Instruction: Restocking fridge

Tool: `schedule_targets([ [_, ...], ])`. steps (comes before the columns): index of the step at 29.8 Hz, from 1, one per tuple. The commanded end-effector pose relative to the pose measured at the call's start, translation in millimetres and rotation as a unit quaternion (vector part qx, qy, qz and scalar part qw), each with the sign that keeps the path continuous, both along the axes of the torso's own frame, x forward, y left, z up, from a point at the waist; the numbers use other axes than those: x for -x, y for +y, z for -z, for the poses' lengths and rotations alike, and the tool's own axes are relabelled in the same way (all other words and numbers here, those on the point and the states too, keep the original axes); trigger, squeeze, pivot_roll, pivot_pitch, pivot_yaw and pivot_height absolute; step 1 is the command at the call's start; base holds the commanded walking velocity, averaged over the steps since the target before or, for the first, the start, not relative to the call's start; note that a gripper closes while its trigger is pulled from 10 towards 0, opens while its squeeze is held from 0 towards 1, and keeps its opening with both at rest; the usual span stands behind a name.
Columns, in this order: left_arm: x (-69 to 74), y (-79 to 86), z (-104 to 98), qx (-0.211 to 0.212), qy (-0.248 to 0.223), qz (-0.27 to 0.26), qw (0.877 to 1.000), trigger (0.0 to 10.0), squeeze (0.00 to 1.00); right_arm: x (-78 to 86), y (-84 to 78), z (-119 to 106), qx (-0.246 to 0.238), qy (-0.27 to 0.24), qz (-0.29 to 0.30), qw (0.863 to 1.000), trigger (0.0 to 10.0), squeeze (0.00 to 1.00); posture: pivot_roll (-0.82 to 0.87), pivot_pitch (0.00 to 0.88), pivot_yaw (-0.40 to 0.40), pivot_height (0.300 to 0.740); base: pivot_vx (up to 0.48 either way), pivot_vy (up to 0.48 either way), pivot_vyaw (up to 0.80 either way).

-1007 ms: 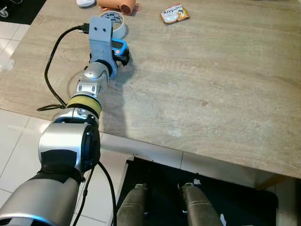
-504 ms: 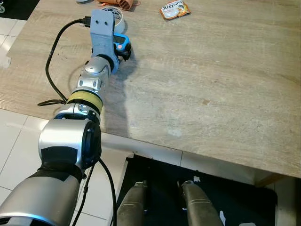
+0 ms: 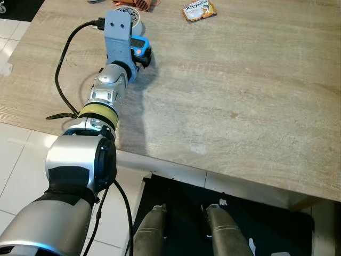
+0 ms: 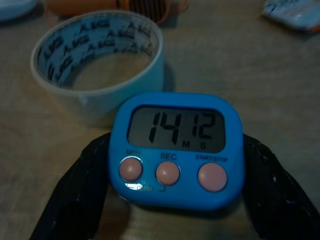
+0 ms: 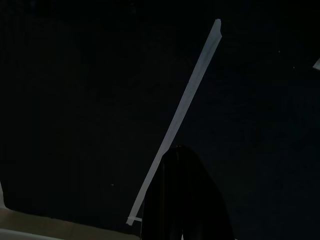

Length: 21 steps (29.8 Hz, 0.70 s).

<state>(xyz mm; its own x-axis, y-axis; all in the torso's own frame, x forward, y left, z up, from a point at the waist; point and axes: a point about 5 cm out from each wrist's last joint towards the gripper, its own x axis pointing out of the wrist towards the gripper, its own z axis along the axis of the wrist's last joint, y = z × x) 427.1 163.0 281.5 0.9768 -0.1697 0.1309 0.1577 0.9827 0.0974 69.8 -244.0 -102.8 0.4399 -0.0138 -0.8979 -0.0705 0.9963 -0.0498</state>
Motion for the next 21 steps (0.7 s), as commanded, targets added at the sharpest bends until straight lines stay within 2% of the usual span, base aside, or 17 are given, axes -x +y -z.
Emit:
schedule_targets([
  [1,1.2,-2.6,-6.8,0.015,-0.033,0.01,0.999,3.7,0.0,20.0,2.5,4.7,-0.005,0.032,0.013,0.999,10.0,0.0,-0.14,0.456,0.052,0.74,0.0,0.0,0.0],
  [6,3.6,0.5,-17.0,0.034,-0.077,0.006,0.996,3.5,0.0,20.9,1.9,4.7,-0.005,0.033,0.013,0.999,10.0,0.0,-0.13,0.458,0.052,0.74,0.0,0.0,0.0],
  [8,5.7,4.1,-21.8,0.036,-0.105,0.0,0.994,3.8,0.0,21.4,1.8,4.7,-0.004,0.034,0.012,0.999,10.0,0.0,-0.13,0.458,0.05,0.74,0.0,0.0,0.0],
  [11,6.6,5.7,-23.3,0.036,-0.115,-0.004,0.993,4.0,0.0,21.4,1.8,4.7,-0.004,0.034,0.012,0.999,10.0,0.0,-0.13,0.459,0.048,0.74,0.0,0.0,0.0],
  [12,7.1,6.9,-24.0,0.035,-0.121,-0.007,0.992,4.4,0.0,21.3,1.8,4.7,-0.004,0.034,0.011,0.999,10.0,0.0,-0.13,0.46,0.046,0.74,0.0,0.0,0.0],
  [16,7.6,7.6,-24.0,0.035,-0.126,-0.009,0.991,4.4,0.0,21.2,1.8,4.7,-0.004,0.034,0.01,0.999,10.0,0.0,-0.13,0.46,0.044,0.74,0.0,0.0,0.0],
  [17,8.2,7.8,-22.4,0.03,-0.129,-0.01,0.991,4.9,0.0,20.8,1.7,4.6,-0.004,0.034,0.009,0.999,10.0,0.0,-0.13,0.46,0.041,0.74,0.0,0.0,0.0],
  [18,8.6,8.5,-17.6,0.026,-0.127,-0.012,0.991,7.6,0.0,20.3,1.0,4.4,-0.004,0.034,0.008,0.999,10.0,0.0,-0.13,0.463,0.034,0.74,0.0,0.0,0.0],
  [20,8.6,8.5,-17.6,0.026,-0.127,-0.012,0.991,7.6,0.0,20.3,1.0,4.4,-0.004,0.034,0.008,0.999,10.0,0.0,-0.13,0.463,0.034,0.74,0.0,0.0,0.0],
  [21,9.1,9.4,-12.3,0.022,-0.125,-0.014,0.992,8.7,0.0,19.9,0.1,4.0,-0.003,0.033,0.007,0.999,10.0,0.0,-0.14,0.464,0.032,0.74,0.0,0.0,0.0],
])
